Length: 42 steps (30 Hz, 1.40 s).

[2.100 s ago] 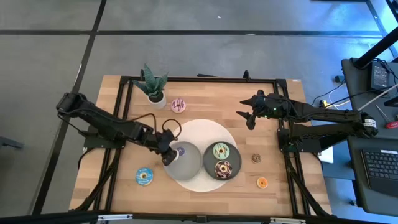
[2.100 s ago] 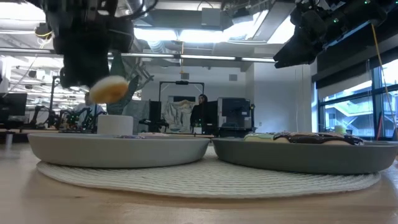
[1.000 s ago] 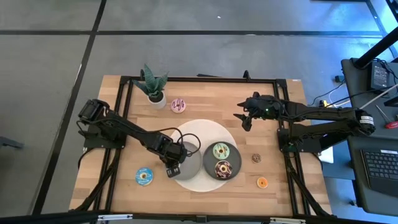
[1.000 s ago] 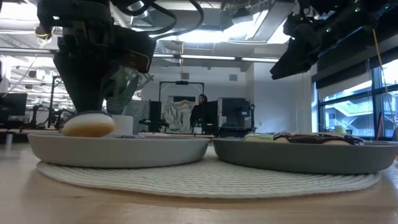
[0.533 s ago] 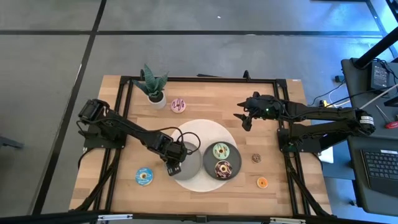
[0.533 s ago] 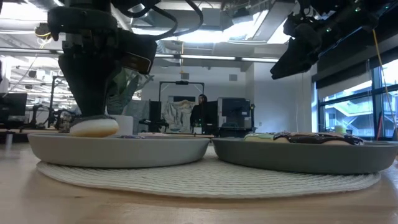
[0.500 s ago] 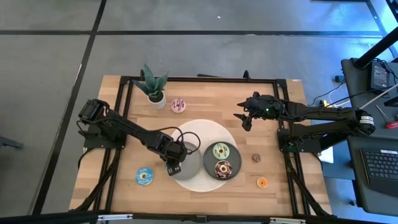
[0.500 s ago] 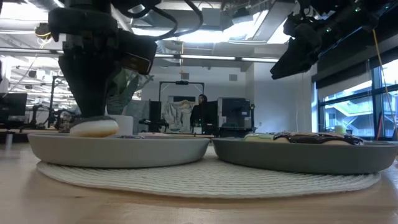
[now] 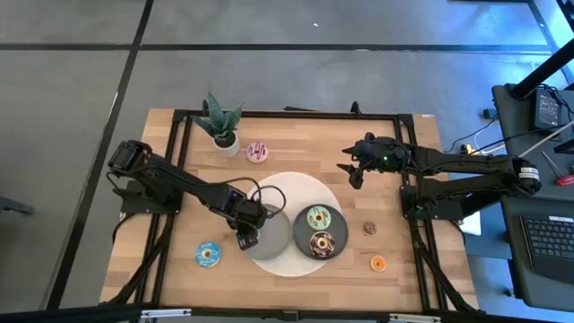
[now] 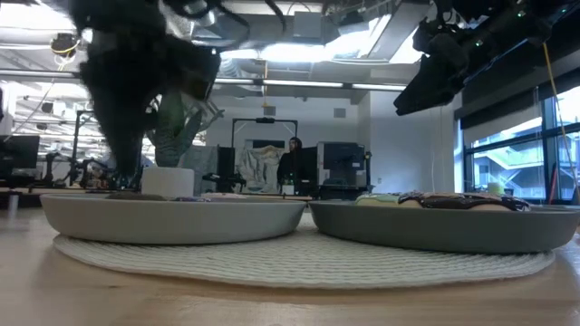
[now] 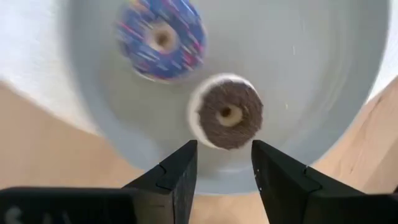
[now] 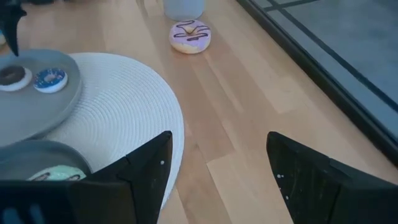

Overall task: Pick & Place donuts
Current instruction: Put the small brown donut on the light gray plate

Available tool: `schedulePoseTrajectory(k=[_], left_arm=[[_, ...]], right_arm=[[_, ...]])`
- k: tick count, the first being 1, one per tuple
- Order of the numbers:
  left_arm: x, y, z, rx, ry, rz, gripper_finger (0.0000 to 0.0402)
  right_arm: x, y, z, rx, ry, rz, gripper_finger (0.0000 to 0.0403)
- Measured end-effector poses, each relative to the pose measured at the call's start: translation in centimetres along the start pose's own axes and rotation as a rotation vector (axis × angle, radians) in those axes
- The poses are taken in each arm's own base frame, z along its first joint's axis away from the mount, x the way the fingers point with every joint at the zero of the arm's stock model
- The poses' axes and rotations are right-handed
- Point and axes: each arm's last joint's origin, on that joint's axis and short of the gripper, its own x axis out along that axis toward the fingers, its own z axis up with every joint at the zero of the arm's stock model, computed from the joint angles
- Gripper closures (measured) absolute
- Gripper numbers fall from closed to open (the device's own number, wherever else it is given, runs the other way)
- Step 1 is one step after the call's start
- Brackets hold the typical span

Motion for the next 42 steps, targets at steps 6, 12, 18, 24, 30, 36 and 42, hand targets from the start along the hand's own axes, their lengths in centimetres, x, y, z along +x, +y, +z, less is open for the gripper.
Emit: schedulePoseTrajectory(k=[6,12,18,24,30,36,42], left_arm=[[-4.8,1.0,0.9,-0.021,-0.275,-0.013,0.0255],[-9.0,1.6,2.8,0.115,-0.591,-0.085,0.0255],[-10.9,3.7,4.0,0.237,-0.807,-0.212,0.0254],[-10.1,6.5,2.6,0.222,-0.985,-0.341,0.0256],[-9.9,7.8,2.0,0.169,-1.016,-0.325,0.0254],[-9.9,8.2,2.2,0.160,-1.024,-0.309,0.0256],[-9.9,8.2,2.2,0.161,-1.024,-0.308,0.0254]], right_arm=[[-0.4,0.5,0.2,0.166,0.069,0.167,0.0141],[-2.6,1.7,0.1,0.465,0.368,0.177,0.0141],[-4.5,3.4,-1.9,0.694,0.612,0.003,0.0141],[-5.5,5.9,-2.5,0.774,0.595,-0.027,0.0141],[-6.1,7.5,-3.8,0.840,0.680,-0.096,0.0141],[-4.8,9.4,-5.5,0.800,0.801,-0.236,0.0141],[-3.3,11.1,-7.3,0.819,0.973,-0.367,0.0141]])
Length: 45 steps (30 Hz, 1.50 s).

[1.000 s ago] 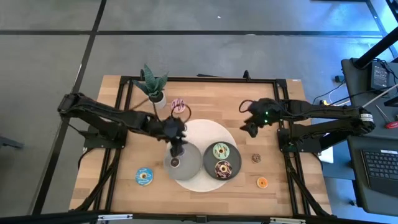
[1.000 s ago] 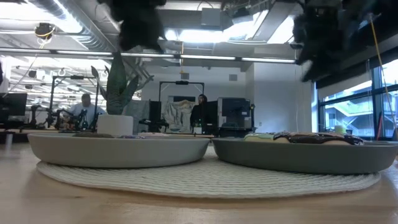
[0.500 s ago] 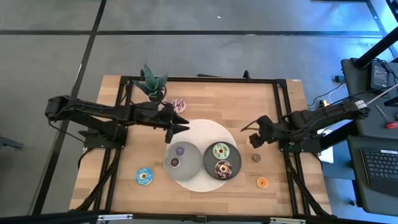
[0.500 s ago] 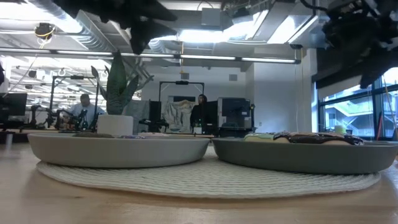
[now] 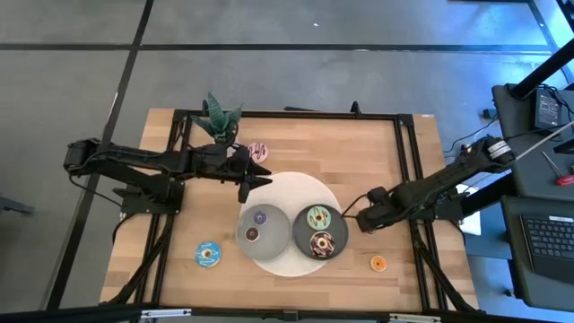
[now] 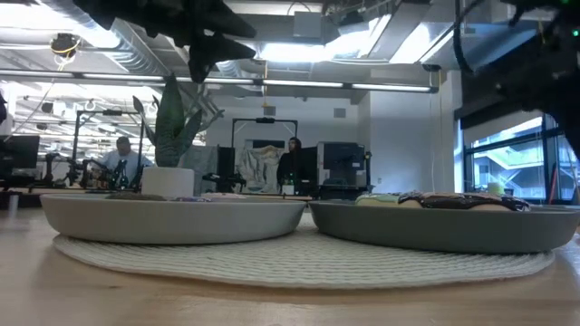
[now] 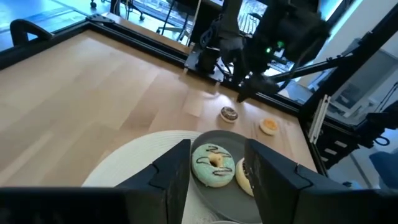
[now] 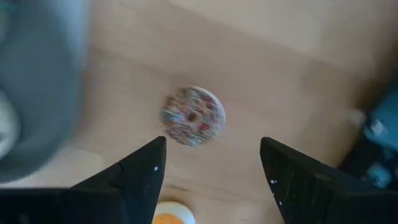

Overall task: Pick & Place donuts
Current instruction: Put the small brown donut on the light gray plate

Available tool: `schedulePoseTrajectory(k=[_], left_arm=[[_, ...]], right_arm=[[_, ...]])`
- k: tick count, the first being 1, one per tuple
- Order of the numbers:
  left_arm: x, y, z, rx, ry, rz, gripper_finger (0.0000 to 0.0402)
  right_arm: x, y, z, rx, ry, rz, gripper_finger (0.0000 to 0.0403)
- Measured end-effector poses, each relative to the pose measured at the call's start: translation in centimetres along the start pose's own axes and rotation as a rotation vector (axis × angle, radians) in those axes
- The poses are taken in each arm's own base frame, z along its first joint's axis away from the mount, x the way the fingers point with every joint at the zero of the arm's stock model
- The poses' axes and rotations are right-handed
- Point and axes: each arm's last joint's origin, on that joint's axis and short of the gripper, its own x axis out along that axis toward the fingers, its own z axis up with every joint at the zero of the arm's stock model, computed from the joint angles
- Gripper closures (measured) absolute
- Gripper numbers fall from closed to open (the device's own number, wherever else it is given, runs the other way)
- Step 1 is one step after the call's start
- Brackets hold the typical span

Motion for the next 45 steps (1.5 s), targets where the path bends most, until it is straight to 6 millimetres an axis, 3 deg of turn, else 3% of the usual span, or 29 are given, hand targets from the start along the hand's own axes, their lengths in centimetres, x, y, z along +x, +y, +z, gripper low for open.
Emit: schedulePoseTrajectory(k=[10,21,29,38,45], left_arm=[[0.0,0.0,0.0,0.000,0.002,0.000,0.0256],[0.0,0.0,0.0,-0.007,0.003,-0.001,0.0255],[0.0,0.0,0.0,-0.010,0.007,-0.011,0.0256],[0.0,0.0,0.0,-0.009,0.007,-0.009,0.0256],[0.0,0.0,0.0,-0.008,0.006,-0.008,0.0256]], right_arm=[[2.1,-0.5,-0.4,0.004,0.022,-0.078,0.0141],[4.5,-1.3,-0.2,0.003,0.004,-0.035,0.0141],[5.1,-1.4,-0.1,-0.009,0.004,-0.010,0.0141],[5.2,-0.6,-0.2,-0.147,-0.002,0.072,0.0141],[5.2,-0.7,-0.2,-0.129,0.001,0.067,0.0143]])
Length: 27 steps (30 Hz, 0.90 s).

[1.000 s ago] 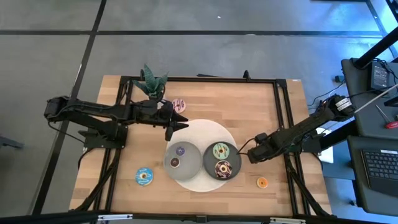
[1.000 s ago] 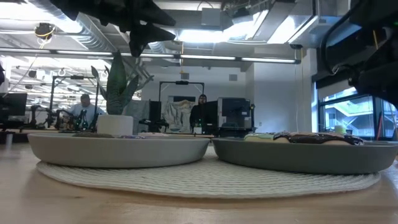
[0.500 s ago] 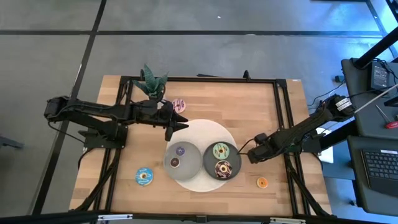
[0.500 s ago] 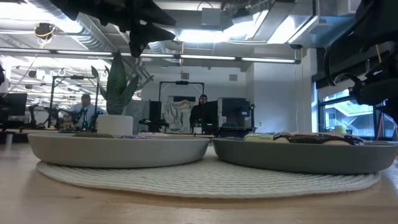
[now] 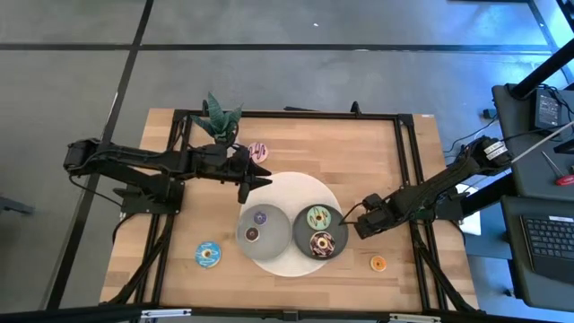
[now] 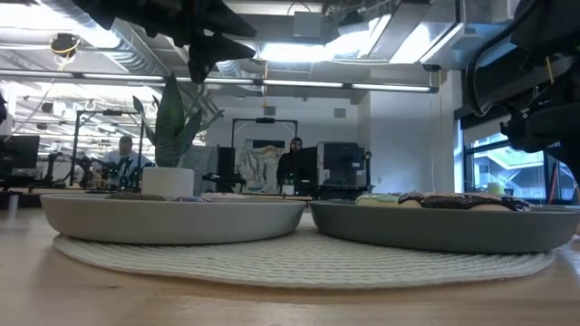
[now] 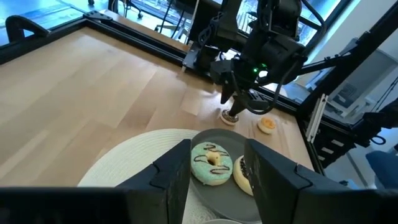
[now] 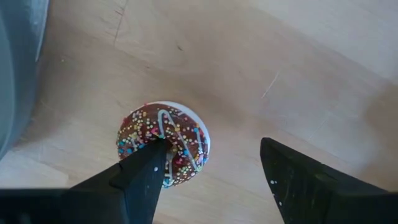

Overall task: Pick & Place donuts
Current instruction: Put the small brown donut on the light gray plate

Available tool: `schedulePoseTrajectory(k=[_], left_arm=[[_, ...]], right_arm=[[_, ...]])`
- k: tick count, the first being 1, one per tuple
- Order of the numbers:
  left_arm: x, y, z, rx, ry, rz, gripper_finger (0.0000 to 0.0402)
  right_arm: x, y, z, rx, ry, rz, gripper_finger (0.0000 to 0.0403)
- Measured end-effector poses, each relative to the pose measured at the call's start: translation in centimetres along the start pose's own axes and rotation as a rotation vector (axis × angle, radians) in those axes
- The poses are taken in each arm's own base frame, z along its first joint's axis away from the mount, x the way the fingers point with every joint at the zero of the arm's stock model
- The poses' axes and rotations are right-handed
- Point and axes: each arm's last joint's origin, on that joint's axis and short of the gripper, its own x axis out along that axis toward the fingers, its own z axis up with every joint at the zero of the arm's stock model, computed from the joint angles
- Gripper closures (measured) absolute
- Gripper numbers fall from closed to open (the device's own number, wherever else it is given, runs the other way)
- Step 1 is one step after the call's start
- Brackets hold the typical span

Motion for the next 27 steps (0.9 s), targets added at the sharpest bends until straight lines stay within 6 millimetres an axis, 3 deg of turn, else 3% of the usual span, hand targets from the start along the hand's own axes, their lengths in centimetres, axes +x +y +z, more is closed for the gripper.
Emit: schedulePoseTrajectory(k=[15,27], left_arm=[[0.00,0.00,0.00,-0.001,0.000,0.001,0.0254],[0.00,0.00,0.00,-0.001,0.000,0.001,0.0255]], right_arm=[[0.00,-0.01,-0.01,-0.001,0.003,-0.001,0.0262],[0.00,-0.01,-0.01,-0.009,0.003,-0.002,0.0322]])
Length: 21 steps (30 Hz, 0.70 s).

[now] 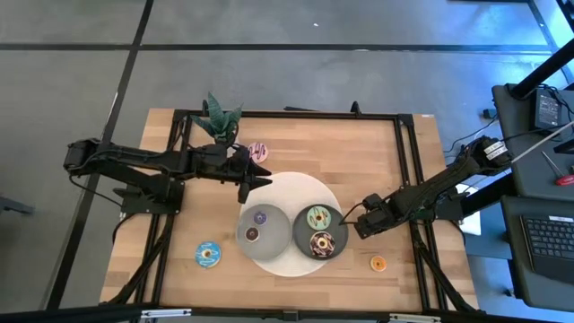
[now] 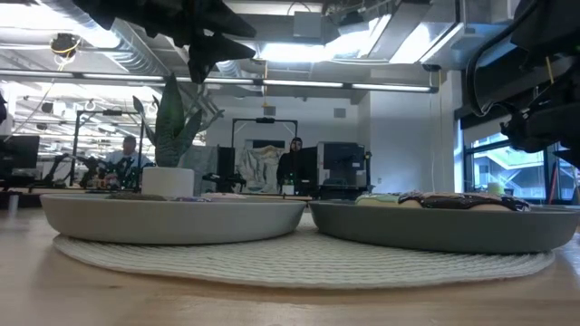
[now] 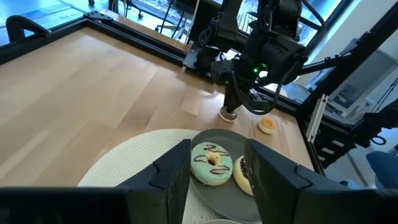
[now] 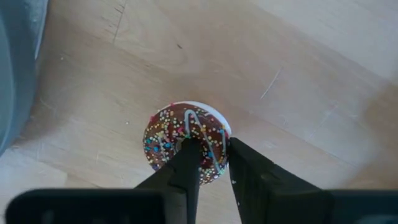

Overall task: Pick & Place donuts
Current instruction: Put the small brown donut on the light gray plate

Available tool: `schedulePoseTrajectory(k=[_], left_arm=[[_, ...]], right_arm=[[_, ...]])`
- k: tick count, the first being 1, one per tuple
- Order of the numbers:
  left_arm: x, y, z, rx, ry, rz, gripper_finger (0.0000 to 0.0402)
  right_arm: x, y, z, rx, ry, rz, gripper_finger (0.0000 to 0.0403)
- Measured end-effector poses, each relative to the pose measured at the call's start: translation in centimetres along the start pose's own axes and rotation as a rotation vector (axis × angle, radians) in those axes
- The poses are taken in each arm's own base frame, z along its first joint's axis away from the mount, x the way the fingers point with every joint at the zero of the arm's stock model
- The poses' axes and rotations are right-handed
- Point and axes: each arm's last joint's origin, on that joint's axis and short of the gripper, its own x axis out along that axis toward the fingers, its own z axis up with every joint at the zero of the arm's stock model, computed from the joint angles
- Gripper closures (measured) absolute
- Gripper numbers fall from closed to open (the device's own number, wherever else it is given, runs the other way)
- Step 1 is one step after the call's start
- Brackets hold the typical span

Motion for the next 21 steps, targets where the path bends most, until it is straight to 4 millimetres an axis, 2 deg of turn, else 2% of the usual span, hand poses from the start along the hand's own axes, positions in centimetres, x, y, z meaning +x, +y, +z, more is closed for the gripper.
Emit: schedulePoseTrajectory(k=[13,17,21], left_arm=[[0.0,-0.1,0.1,-0.007,-0.013,-0.013,0.0254],[0.0,-0.3,0.4,0.021,-0.040,-0.045,0.0254],[0.0,-0.4,0.4,0.089,-0.036,-0.062,0.0255]], right_arm=[[-0.5,0.5,0.0,-0.051,-0.001,0.020,0.0353],[-2.0,1.8,0.3,-0.105,-0.006,0.056,0.0353],[-4.8,2.6,1.0,-0.119,-0.012,0.014,0.0353]])
